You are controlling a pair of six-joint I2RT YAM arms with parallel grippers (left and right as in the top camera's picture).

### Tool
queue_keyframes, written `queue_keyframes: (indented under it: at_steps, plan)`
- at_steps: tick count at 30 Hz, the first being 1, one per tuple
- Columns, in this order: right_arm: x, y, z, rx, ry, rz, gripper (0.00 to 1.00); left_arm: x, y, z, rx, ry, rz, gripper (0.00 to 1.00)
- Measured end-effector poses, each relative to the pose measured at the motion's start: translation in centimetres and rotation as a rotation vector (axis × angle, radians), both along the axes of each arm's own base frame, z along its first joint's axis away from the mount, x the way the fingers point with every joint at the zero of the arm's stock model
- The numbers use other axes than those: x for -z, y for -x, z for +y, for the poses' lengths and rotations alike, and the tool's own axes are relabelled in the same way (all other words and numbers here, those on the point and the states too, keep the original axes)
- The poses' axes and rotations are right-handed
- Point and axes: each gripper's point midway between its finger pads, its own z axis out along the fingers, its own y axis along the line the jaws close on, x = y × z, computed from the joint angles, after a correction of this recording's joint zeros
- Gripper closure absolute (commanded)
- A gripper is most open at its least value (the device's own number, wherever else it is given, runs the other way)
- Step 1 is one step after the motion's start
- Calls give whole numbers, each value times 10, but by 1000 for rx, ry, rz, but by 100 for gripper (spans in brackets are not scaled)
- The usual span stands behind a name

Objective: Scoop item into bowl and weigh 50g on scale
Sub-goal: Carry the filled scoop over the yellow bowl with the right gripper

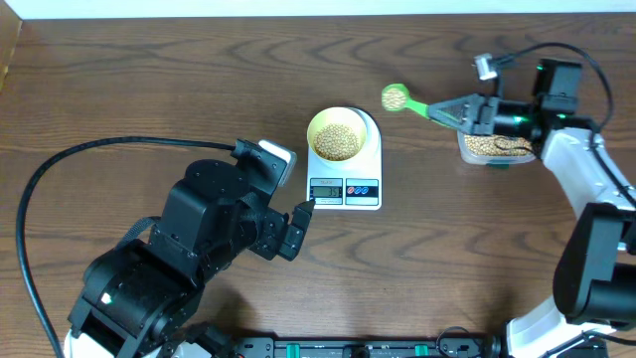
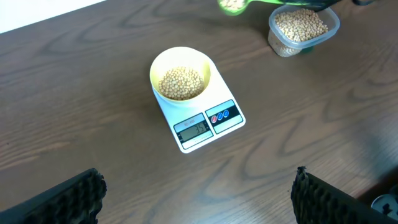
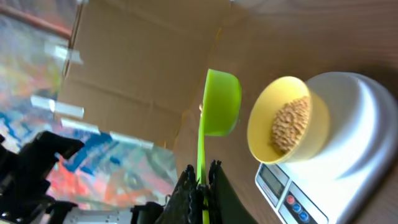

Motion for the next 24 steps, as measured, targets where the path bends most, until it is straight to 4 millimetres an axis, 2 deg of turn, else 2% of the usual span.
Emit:
queue_keyframes:
  at_steps: [5, 12, 20, 24]
  plan:
    - [-2, 2, 29, -43, 8, 26, 99, 0, 0, 0, 0, 0, 0, 2]
    - [6, 7, 60, -68, 51, 67, 99, 0, 0, 0, 0, 0, 0, 2]
    - [22, 8, 88, -47, 147, 54, 99, 0, 0, 0, 0, 0, -1, 2]
    - [34, 8, 95, -22, 211, 62, 99, 0, 0, 0, 0, 0, -1, 2]
